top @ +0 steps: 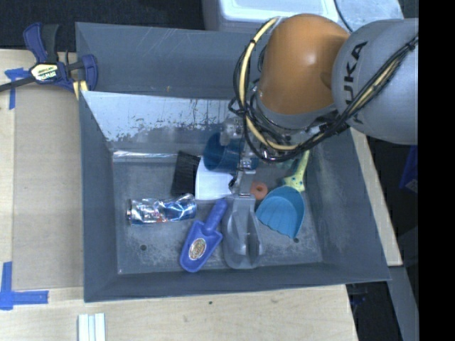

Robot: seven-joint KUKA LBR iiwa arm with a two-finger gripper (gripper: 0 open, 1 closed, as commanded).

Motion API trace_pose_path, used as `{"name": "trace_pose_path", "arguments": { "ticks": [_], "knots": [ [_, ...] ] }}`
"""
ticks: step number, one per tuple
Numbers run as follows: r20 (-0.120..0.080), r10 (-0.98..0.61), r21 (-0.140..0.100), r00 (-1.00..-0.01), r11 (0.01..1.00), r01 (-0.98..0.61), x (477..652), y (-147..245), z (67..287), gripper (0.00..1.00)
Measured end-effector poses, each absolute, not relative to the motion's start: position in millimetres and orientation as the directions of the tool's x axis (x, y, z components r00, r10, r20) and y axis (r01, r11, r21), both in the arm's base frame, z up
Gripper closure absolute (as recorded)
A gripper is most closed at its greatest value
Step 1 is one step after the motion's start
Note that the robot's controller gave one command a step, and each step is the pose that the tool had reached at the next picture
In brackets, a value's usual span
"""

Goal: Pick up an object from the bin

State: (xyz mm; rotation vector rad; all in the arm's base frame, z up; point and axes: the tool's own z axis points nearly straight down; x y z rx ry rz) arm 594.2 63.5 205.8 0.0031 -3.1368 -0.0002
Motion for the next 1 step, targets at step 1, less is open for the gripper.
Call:
{"name": "trace_pose_path", "arguments": {
  "ticks": [1],
  "knots": [
    [-0.004,0.0,0.0,-1.0,1.0,0.0,595.8,63.0,210.9,0.0]
  ]
}}
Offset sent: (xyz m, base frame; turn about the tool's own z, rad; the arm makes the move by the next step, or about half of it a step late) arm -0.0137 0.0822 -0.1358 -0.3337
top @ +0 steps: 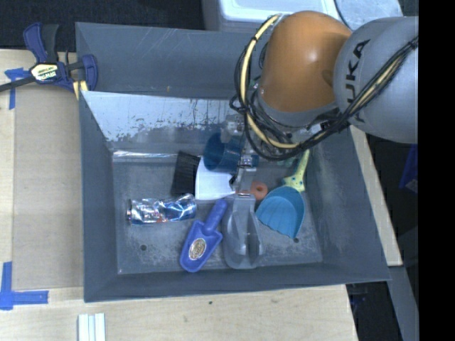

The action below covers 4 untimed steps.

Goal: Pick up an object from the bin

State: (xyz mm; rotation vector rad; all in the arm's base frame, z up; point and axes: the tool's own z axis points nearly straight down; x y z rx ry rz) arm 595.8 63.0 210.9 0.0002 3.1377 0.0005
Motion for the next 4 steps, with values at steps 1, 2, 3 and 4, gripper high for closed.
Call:
{"name": "trace_pose_path", "arguments": {
  "ticks": [1,2,3,4],
  "knots": [
    [-0.005,-0.276,0.0,-0.961,0.961,-0.276,584.5,131.6,94.4,0.0],
    [-0.012,-0.49,-0.005,-0.871,0.871,-0.49,586.6,124.5,125.5,0.0],
    [-0.006,-0.212,0.003,-0.977,0.977,-0.212,595.4,176.4,100.2,0.0],
    [-0.016,-0.404,-0.006,-0.915,0.915,-0.404,598.5,169.7,70.3,0.0]
  ]
}}
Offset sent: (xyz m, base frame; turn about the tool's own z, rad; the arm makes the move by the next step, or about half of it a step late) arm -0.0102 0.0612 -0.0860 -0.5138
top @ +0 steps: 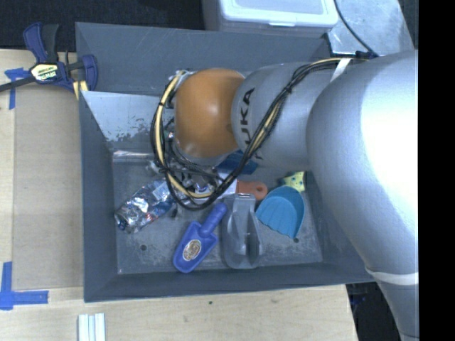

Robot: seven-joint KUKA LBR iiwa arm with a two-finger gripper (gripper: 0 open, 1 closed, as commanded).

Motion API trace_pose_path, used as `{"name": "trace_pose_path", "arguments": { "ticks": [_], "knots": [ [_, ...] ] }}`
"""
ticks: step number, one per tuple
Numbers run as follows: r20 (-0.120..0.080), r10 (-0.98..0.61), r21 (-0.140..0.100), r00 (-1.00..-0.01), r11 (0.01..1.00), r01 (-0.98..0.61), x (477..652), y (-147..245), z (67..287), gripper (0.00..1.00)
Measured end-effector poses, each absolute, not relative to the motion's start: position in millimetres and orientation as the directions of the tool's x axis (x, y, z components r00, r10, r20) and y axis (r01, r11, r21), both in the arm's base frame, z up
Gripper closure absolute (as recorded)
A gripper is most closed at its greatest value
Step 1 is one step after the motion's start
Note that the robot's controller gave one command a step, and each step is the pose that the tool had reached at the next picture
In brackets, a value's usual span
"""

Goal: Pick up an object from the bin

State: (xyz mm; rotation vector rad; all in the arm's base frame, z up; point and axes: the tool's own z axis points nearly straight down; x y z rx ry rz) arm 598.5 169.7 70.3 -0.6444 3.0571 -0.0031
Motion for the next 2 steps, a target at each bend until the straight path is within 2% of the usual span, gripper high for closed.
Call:
{"name": "trace_pose_path", "arguments": {
  "ticks": [1,2],
  "knots": [
    [-0.006,-0.117,0.001,-0.993,0.993,-0.117,586.0,170.2,70.3,1.0],
    [-0.006,-0.117,0.001,-0.993,0.993,-0.117,586.0,170.2,70.7,1.0]
  ]
}}
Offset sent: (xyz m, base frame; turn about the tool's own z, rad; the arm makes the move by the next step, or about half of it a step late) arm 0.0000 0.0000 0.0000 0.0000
